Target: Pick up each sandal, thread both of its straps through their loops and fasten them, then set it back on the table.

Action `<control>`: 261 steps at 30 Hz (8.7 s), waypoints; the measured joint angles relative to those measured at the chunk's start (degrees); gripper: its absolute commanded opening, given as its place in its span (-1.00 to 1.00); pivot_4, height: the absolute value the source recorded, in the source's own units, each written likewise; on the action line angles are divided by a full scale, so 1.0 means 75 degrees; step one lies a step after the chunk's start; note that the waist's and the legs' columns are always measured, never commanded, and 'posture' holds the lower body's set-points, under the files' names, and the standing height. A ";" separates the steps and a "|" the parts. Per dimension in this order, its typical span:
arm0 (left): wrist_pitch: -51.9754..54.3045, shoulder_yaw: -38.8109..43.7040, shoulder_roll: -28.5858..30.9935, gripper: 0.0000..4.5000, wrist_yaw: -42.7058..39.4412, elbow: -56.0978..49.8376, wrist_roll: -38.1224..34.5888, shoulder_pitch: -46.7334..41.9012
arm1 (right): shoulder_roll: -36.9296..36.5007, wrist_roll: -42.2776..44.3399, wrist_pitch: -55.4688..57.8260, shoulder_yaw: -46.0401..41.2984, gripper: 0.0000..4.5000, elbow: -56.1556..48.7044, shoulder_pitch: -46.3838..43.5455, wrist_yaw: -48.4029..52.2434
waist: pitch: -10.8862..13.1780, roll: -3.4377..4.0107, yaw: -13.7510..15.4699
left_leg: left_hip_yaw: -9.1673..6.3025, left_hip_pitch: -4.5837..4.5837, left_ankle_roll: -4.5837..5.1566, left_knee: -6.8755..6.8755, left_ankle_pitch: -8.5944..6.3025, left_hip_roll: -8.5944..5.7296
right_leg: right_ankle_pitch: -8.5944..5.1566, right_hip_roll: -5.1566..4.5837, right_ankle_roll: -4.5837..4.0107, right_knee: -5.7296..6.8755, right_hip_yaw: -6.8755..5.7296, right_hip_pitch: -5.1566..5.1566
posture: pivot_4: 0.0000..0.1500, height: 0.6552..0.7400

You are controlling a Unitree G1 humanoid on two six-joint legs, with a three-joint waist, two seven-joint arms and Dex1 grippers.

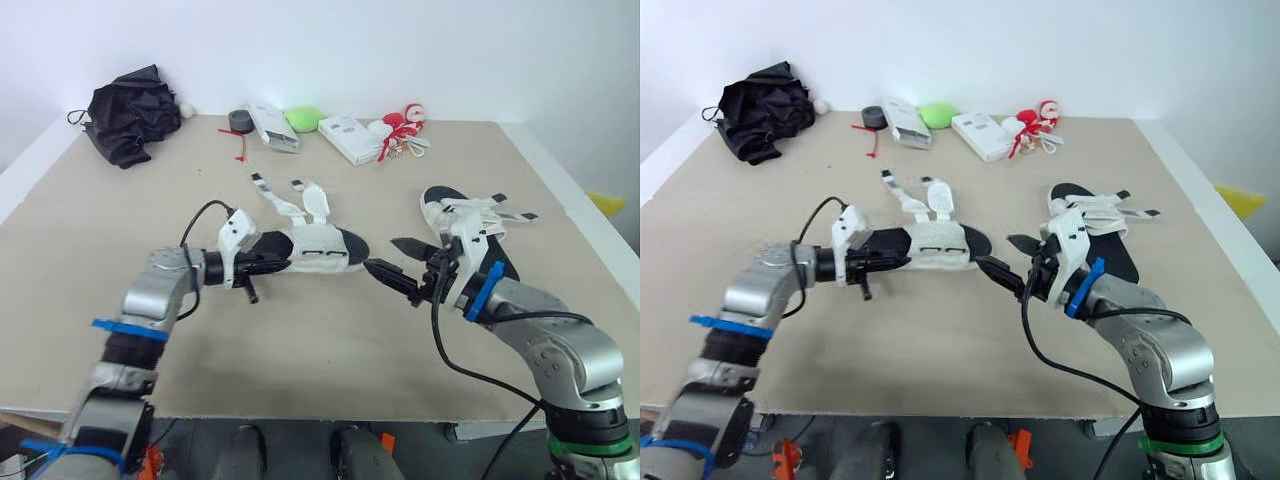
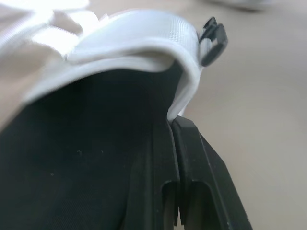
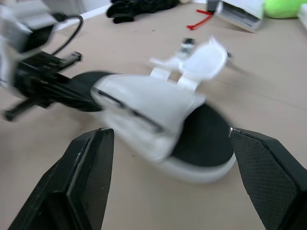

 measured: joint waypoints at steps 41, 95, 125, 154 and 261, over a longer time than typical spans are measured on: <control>-0.1024 -0.0629 0.0515 -1.00 -0.0451 -0.1105 -0.0250 0.1511 | -0.1466 -0.2073 -0.2337 0.2455 -0.95 0.3755 -0.1521 0.5112 | 0.0004 0.0016 0.0056 | 0.0009 0.0015 -0.0001 0.0036 -0.0003 0.0011 | -0.0022 0.0015 -0.0032 -0.0002 0.0011 0.0022 | 1.00 1.00; 0.3481 0.0765 0.1170 0.98 -0.0142 -0.1285 -0.3637 0.0626 | 0.0114 -0.3386 -0.3444 0.3485 -1.00 0.6154 -0.3373 0.6286 | -0.0016 0.0021 0.0050 | -0.0001 0.0054 -0.0002 0.0030 -0.0003 0.0072 | -0.0014 0.0085 -0.0089 0.0007 0.0011 0.0040 | 1.00 1.00; 0.2771 0.3550 -0.1852 0.98 0.4903 0.7882 -0.2446 -0.3978 | 0.0283 -0.3570 -0.3589 0.3260 -1.00 0.5756 -0.3022 0.6049 | -0.0025 0.0005 0.0028 | -0.0009 0.0080 -0.0027 -0.0010 0.0006 0.0066 | 0.0009 0.0100 -0.0047 0.0011 0.0019 0.0054 | 1.00 1.00; 0.1078 0.4070 -0.2402 -0.98 0.4987 0.8418 -0.1950 -0.4208 | 0.0351 -0.3596 -0.3465 0.3219 -1.00 0.5463 -0.2896 0.5934 | -0.0033 0.0003 -0.0025 | -0.0010 0.0089 -0.0066 -0.0058 0.0017 0.0064 | 0.0003 0.0106 -0.0056 0.0010 0.0023 0.0037 | 1.00 1.00; 0.5791 0.0125 -0.0322 -0.95 0.3050 0.0867 -0.4606 -0.0865 | 0.0415 -0.3584 -0.3445 0.3208 -1.00 0.5550 -0.2926 0.6080 | -0.0046 0.0002 -0.0015 | -0.0025 0.0101 -0.0088 -0.0056 -0.0015 0.0096 | -0.0056 0.0158 -0.0105 0.0027 0.0057 0.0039 | 1.00 1.00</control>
